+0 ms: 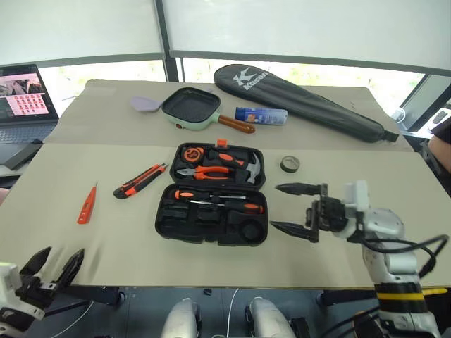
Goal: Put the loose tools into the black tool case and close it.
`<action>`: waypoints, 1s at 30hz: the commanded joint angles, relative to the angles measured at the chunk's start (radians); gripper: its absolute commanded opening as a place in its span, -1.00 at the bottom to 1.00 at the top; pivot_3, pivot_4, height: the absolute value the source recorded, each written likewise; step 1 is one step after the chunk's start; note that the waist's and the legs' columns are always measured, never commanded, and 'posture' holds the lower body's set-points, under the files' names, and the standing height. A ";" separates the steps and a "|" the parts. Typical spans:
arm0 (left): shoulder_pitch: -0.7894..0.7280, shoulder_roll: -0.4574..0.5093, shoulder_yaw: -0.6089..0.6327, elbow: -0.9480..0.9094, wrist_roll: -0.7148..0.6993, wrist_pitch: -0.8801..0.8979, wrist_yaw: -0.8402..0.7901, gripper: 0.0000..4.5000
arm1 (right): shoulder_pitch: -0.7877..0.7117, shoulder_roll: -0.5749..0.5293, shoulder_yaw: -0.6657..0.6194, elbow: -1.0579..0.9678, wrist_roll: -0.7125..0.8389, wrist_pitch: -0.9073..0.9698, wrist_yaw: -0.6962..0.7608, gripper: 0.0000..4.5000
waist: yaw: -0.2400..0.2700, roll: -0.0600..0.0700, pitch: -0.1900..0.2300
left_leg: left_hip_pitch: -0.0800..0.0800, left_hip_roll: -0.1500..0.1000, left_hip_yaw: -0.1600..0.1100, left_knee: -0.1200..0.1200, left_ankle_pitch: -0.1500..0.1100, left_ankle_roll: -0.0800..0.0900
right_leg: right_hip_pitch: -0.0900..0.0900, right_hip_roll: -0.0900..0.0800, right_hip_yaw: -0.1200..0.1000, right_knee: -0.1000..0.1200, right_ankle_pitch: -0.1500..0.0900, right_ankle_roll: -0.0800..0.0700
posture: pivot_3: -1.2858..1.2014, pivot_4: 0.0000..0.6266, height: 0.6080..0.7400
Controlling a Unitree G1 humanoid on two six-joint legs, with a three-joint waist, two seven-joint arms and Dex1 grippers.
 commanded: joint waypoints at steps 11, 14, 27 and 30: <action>-0.268 0.359 0.050 -0.077 -0.246 0.655 0.433 1.00 | -0.046 -0.024 0.017 -0.239 0.152 0.075 -0.069 0.96 | 0.005 -0.002 0.001 | 0.004 0.000 -0.002 0.000 0.002 -0.001 | 0.003 0.000 -0.001 0.002 0.000 0.000 | 0.03 -0.52 1.00; -0.443 0.434 -0.013 0.016 -0.246 0.816 0.520 1.00 | -0.096 -0.032 0.039 -0.251 0.167 0.118 -0.086 0.96 | 0.003 -0.004 0.003 | 0.010 -0.001 -0.003 0.000 0.002 -0.001 | 0.009 0.001 -0.001 0.002 0.000 0.000 | 0.03 -0.52 1.00; -0.906 0.511 -0.404 0.336 -0.044 0.982 0.427 1.00 | -0.145 -0.026 0.099 -0.250 0.151 0.130 -0.087 0.96 | 0.004 -0.009 0.006 | 0.008 -0.003 -0.004 -0.004 0.001 -0.003 | 0.008 0.000 -0.002 0.000 0.000 0.000 | 0.03 -0.52 1.00; -0.906 0.513 -0.430 0.345 -0.015 0.999 0.401 1.00 | -0.139 -0.025 0.102 -0.263 0.152 0.131 -0.095 0.96 | 0.004 -0.009 0.006 | 0.008 -0.003 -0.004 -0.004 0.001 -0.003 | 0.008 0.000 -0.002 0.000 0.000 0.000 | 0.03 -0.52 1.00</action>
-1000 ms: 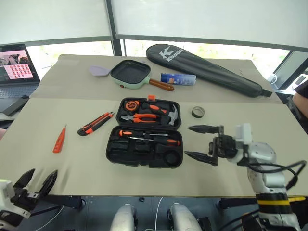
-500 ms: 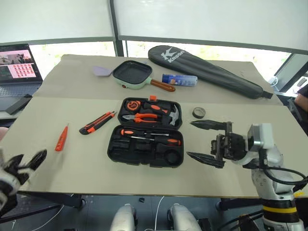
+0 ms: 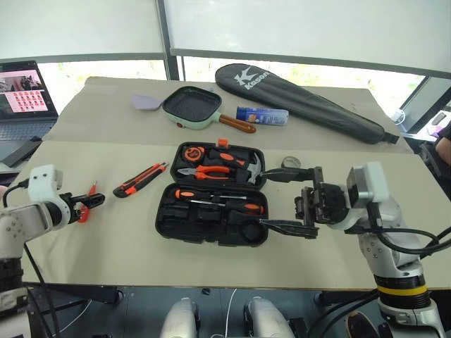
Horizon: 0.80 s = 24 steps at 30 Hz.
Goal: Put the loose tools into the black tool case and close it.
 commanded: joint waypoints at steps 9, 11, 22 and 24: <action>0.018 -0.022 -0.034 0.030 0.091 0.019 -0.092 -0.06 | 0.013 -0.004 0.001 -0.057 0.006 -0.003 -0.025 1.00 | 0.003 0.001 0.000 | 0.001 0.000 0.000 0.000 0.000 0.000 | 0.001 -0.001 0.000 0.000 0.000 0.000 | 0.03 -0.52 1.00; 0.023 -0.024 -0.025 0.028 0.102 0.008 -0.107 -0.40 | 0.019 -0.011 -0.002 -0.059 0.005 -0.004 -0.020 1.00 | 0.004 0.001 0.000 | 0.001 0.000 0.000 0.000 0.000 0.000 | 0.001 -0.001 0.000 0.000 0.000 0.000 | 0.03 -0.52 1.00; 0.104 0.032 0.080 -0.136 0.031 -0.537 -0.751 -0.80 | 0.127 -0.119 -0.116 -0.119 0.052 0.029 -0.036 1.00 | 0.009 -0.001 0.001 | -0.001 0.000 0.001 0.000 0.000 0.000 | 0.000 -0.003 -0.001 -0.001 0.000 0.001 | 0.03 -0.52 1.00; 0.101 0.051 0.010 -0.195 0.014 -0.604 -0.929 -0.80 | 0.163 -0.148 -0.153 -0.134 0.064 0.042 -0.041 1.00 | 0.016 -0.001 0.001 | -0.005 0.000 0.003 0.000 0.000 0.000 | -0.001 -0.005 -0.003 -0.004 0.000 0.000 | 0.03 -0.52 1.00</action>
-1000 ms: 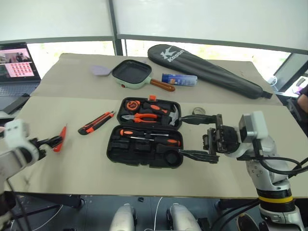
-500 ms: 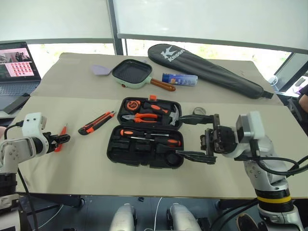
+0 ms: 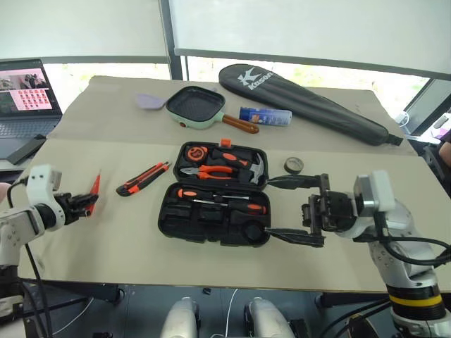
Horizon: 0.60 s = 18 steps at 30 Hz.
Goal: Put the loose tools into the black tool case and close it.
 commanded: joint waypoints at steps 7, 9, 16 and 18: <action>-0.226 0.058 -0.432 -0.098 0.183 -0.369 -0.552 -0.80 | 0.108 -0.078 -0.122 -0.110 0.066 0.049 -0.040 1.00 | 0.005 0.004 0.000 | 0.002 -0.002 0.003 -0.001 0.000 0.001 | 0.005 0.003 0.001 -0.006 0.000 0.001 | 0.03 -0.52 1.00; -0.316 0.042 -0.534 -0.038 0.293 -0.429 -0.563 -0.80 | 0.124 -0.078 -0.120 -0.132 0.068 0.058 -0.051 1.00 | 0.009 0.003 0.001 | 0.002 -0.001 0.002 -0.001 0.000 0.001 | 0.005 0.005 0.001 -0.006 0.000 0.001 | 0.03 -0.52 1.00; -0.510 -0.046 -0.704 0.179 0.489 -0.664 -0.638 -0.80 | 0.163 -0.071 -0.116 -0.185 0.071 0.073 -0.096 1.00 | 0.005 0.003 0.001 | -0.001 -0.001 0.001 -0.001 0.000 0.002 | 0.004 0.007 0.003 -0.006 0.000 0.002 | 0.03 -0.52 1.00; -0.524 -0.060 -0.718 0.197 0.507 -0.681 -0.654 -0.80 | 0.167 -0.072 -0.117 -0.188 0.073 0.072 -0.102 1.00 | 0.004 0.003 0.001 | -0.003 -0.001 0.001 0.001 0.000 0.002 | 0.003 0.007 0.002 -0.006 0.000 0.003 | 0.03 -0.52 1.00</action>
